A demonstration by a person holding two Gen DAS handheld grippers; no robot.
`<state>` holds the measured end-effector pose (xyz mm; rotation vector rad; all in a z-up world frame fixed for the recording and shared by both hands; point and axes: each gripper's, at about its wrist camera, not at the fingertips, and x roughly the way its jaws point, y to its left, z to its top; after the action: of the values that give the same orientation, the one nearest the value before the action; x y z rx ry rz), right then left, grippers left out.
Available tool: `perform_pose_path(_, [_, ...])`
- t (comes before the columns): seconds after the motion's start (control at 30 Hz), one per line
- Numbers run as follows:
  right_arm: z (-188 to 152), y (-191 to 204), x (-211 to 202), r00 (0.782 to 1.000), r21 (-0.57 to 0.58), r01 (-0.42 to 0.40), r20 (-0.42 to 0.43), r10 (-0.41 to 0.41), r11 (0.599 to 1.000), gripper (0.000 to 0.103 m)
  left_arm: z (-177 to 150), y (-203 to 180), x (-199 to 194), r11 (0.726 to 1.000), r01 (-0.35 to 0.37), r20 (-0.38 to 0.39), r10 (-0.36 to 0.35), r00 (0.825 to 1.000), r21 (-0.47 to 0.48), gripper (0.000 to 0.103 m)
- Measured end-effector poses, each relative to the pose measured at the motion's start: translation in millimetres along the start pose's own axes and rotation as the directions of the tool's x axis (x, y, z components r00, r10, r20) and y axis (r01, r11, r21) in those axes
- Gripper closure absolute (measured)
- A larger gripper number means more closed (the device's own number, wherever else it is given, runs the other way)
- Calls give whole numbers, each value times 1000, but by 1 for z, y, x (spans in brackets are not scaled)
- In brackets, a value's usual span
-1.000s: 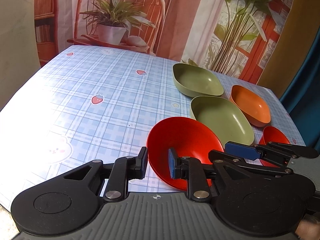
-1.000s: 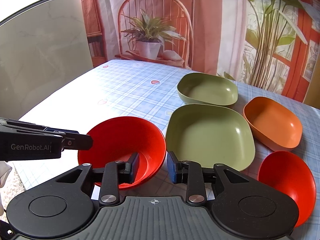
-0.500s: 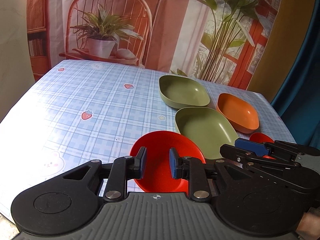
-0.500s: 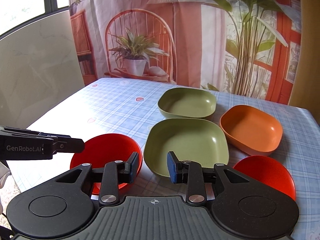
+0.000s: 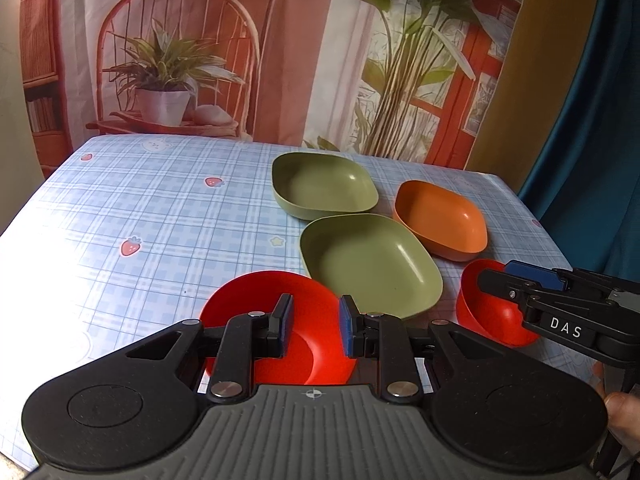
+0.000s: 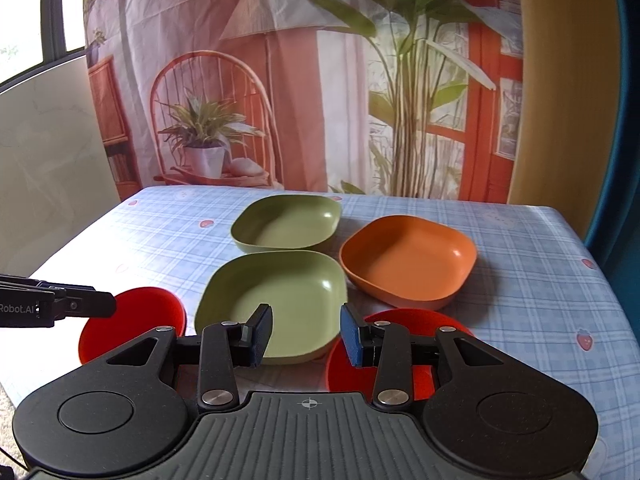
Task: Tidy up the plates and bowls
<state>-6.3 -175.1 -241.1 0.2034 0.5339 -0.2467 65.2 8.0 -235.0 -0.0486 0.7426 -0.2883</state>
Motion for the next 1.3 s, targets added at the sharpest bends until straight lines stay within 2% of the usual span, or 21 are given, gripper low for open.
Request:
perform_pose_path(0.53, [-10, -60, -11, 991, 77, 131, 2, -132, 988, 68, 7, -59, 25, 987, 107, -26, -104, 994, 120, 78])
perform_pose_path(0.87, [-26, -76, 0, 982, 106, 189, -41, -186, 976, 66, 0, -89, 49, 968, 189, -88, -177, 980, 162, 78])
perform_pose_path(1.07, [-36, -83, 13, 977, 115, 202, -84, -194, 973, 66, -2, -97, 77, 970, 212, -151, -193, 969, 122, 78])
perform_pose_path(1.3, [-42, -89, 18, 977, 121, 199, -105, -187, 973, 69, -9, -103, 92, 963, 251, -179, -231, 956, 98, 78])
